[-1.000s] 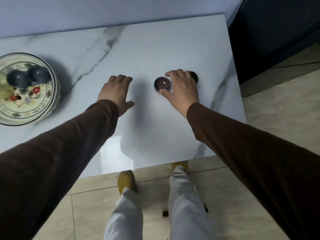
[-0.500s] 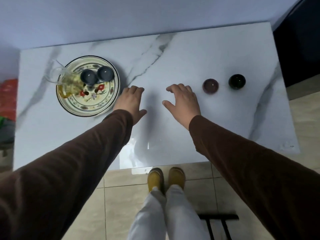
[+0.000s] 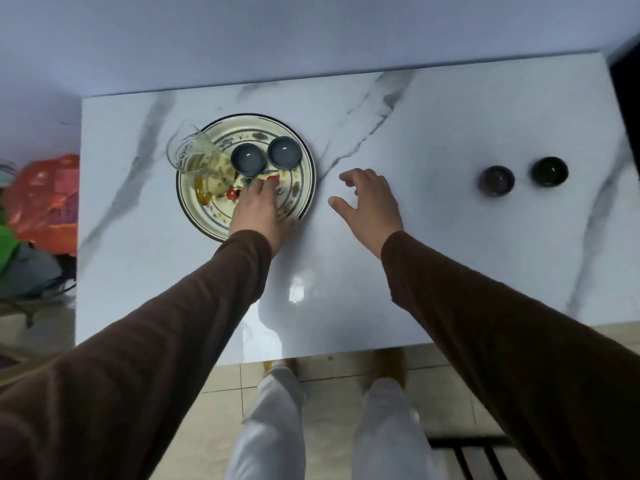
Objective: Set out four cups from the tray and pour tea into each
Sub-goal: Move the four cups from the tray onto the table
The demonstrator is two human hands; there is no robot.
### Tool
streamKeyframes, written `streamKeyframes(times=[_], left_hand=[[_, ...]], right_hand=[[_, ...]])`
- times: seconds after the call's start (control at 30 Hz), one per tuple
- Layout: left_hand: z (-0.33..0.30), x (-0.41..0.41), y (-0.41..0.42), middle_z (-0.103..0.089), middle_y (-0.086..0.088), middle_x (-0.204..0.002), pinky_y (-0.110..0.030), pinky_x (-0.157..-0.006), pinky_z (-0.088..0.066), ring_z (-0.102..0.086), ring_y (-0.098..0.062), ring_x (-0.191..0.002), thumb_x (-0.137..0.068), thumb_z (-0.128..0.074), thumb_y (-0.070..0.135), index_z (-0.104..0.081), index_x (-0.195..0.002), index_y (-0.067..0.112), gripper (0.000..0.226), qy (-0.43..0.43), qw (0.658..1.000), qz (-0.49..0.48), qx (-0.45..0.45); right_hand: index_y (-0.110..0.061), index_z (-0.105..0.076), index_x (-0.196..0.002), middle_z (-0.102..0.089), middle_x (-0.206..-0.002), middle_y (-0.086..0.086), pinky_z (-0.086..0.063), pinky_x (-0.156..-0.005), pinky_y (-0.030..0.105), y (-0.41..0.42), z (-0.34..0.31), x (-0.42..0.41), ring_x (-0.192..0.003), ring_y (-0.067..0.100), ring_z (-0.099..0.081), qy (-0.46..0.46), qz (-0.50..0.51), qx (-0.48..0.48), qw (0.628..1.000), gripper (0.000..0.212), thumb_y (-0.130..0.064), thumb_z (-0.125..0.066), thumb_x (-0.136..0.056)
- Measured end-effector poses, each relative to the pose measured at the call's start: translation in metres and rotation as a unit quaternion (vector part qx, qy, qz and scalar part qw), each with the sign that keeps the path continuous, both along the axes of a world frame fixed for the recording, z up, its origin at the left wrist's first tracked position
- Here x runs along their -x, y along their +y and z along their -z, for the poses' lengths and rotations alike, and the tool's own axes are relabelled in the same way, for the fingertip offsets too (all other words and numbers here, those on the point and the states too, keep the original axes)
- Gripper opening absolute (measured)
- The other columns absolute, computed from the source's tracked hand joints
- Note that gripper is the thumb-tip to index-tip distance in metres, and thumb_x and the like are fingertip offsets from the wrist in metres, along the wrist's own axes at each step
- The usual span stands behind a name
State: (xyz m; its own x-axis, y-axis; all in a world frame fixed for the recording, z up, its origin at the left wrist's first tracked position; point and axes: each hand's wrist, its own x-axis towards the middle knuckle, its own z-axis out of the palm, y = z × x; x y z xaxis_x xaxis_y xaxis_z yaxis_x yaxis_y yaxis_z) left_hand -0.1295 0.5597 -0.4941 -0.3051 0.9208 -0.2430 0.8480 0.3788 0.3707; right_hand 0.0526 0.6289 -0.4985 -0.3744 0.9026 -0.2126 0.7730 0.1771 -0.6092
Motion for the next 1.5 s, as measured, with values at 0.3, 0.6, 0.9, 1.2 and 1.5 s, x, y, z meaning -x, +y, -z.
streamKeyframes(times=[0.3, 0.6, 0.9, 1.2, 1.5], left_hand=[[0.04, 0.021, 0.022, -0.044, -0.016, -0.14, -0.035, -0.111, -0.03, -0.038, -0.031, -0.132, -0.081, -0.071, 0.04, -0.041, -0.136, 0.003, 0.073, -0.151, 0.933, -0.322, -0.053], [0.056, -0.001, 0.079, -0.04, -0.014, -0.143, -0.043, -0.107, -0.033, -0.035, -0.032, -0.133, -0.079, -0.065, 0.054, -0.038, -0.137, 0.008, 0.079, -0.152, 0.83, -0.534, -0.055], [0.055, -0.003, 0.102, -0.042, -0.011, -0.142, -0.041, -0.104, -0.033, -0.036, -0.03, -0.131, -0.081, -0.061, 0.056, -0.039, -0.135, 0.009, 0.075, -0.17, 0.778, -0.601, -0.064], [0.057, -0.007, 0.124, -0.048, -0.008, -0.133, -0.035, -0.096, -0.033, -0.046, -0.026, -0.121, -0.074, -0.065, 0.063, -0.039, -0.132, 0.011, 0.082, -0.103, 0.738, -0.666, -0.029], [0.072, -0.006, 0.092, -0.046, -0.012, -0.137, -0.045, -0.104, -0.032, -0.04, -0.031, -0.131, -0.078, -0.06, 0.062, -0.042, -0.132, 0.009, 0.078, -0.045, 0.866, -0.494, -0.063]], right_hand=[[-0.017, -0.048, -0.136, -0.051, -0.132, 0.006, -0.039, -0.099, 0.033, 0.025, 0.022, 0.074, -0.122, 0.025, -0.044, -0.033, -0.036, -0.044, 0.998, 0.059, -0.038, -0.068, -0.085], [-0.021, -0.037, -0.147, -0.046, -0.14, 0.002, -0.04, -0.099, 0.038, 0.069, 0.046, 0.099, -0.124, 0.028, -0.041, -0.092, -0.135, -0.085, 0.983, 0.073, -0.038, -0.068, -0.083], [-0.02, -0.05, -0.134, -0.053, -0.129, 0.003, -0.044, -0.096, 0.035, 0.08, 0.051, 0.103, -0.118, 0.024, -0.043, -0.049, -0.144, -0.082, 0.985, 0.06, -0.036, -0.071, -0.08], [-0.021, -0.049, -0.132, -0.051, -0.127, 0.001, -0.039, -0.092, 0.026, 0.074, 0.041, 0.055, -0.118, 0.021, -0.041, 0.009, -0.039, -0.05, 0.998, 0.067, -0.039, -0.079, -0.075], [-0.022, -0.05, -0.132, -0.051, -0.126, 0.001, -0.037, -0.091, 0.024, 0.057, 0.044, 0.03, -0.117, 0.019, -0.041, 0.038, 0.035, -0.029, 0.998, 0.068, -0.045, -0.079, -0.074]])
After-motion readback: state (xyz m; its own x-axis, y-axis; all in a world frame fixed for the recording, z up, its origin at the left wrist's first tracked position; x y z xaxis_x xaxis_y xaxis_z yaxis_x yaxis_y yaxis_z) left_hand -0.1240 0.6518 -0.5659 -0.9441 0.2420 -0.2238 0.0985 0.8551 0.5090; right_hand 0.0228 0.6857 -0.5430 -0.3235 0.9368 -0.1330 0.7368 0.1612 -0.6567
